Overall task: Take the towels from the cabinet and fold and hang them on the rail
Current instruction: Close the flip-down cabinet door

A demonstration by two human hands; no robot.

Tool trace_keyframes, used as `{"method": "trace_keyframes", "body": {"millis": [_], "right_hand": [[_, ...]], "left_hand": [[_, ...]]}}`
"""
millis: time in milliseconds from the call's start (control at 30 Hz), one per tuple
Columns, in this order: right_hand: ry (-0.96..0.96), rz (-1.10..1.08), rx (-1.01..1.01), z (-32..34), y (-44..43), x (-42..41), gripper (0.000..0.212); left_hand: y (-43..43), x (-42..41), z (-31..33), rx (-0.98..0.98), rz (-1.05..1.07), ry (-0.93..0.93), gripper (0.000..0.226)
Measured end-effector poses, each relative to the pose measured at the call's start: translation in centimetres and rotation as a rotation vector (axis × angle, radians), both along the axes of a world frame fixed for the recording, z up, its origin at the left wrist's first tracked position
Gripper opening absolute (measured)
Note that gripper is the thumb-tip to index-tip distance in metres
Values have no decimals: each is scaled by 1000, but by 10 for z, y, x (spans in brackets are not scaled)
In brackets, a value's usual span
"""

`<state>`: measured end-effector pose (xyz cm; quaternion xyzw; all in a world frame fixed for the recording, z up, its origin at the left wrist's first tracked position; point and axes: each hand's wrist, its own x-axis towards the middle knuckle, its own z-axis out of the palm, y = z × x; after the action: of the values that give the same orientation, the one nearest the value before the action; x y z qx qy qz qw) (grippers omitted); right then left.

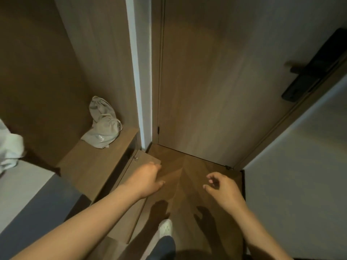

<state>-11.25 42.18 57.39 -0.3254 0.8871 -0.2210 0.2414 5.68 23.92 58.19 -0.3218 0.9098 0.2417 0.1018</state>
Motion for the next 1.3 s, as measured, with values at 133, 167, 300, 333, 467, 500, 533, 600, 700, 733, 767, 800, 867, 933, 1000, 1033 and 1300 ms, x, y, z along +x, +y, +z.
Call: {"method": "trace_keyframes", "body": {"millis": [133, 167, 300, 333, 467, 500, 533, 600, 700, 733, 767, 800, 867, 933, 1000, 1033, 1300], "right_hand": [[9, 35, 38, -6, -38, -58, 43], [-7, 29, 52, -6, -49, -71, 42], [-44, 68, 109, 4, -99, -124, 41], [-46, 100, 117, 7, -110, -136, 41], [-29, 174, 36, 12, -144, -171, 35], [9, 207, 7, 11, -153, -178, 32], [39, 248, -8, 9, -164, -186, 31], [48, 313, -14, 5, -192, -201, 30], [-43, 382, -27, -4, -237, -224, 34], [-62, 407, -32, -8, -252, -232, 34], [-65, 439, -31, -12, -267, -241, 33], [-67, 471, -22, -17, -283, -251, 33], [-85, 535, 21, -26, -315, -269, 33], [-93, 631, 78, -37, -344, -289, 35], [-93, 749, 134, -46, -367, -306, 36], [-103, 784, 146, -51, -375, -312, 37], [-97, 1093, 264, -100, -433, -324, 38]], "left_hand": [[-35, -54, -7, 29, 22, 0, 55], [-44, -68, -6, 38, 27, -1, 53], [-81, -113, 4, 44, 56, 15, 48], [-91, -122, 6, 43, 73, 18, 48], [-124, -148, 13, 38, 132, 13, 47], [-132, -153, 13, 35, 151, 12, 48], [-138, -156, 12, 35, 175, 15, 48], [-151, -164, 9, 31, 232, 27, 47], [-167, -174, 1, 24, 329, 29, 43], [-172, -178, -2, 23, 368, 27, 41], [-177, -183, -6, 24, 411, 26, 40], [-182, -187, -10, 27, 459, 24, 40], [-192, -198, -16, 36, 568, 15, 40], [-196, -210, -22, 48, 670, -6, 41], [-196, -223, -29, 76, 757, -39, 44], [-194, -227, -32, 89, 787, -54, 45], [-173, -239, -75, 189, 1051, -116, 46]]}}
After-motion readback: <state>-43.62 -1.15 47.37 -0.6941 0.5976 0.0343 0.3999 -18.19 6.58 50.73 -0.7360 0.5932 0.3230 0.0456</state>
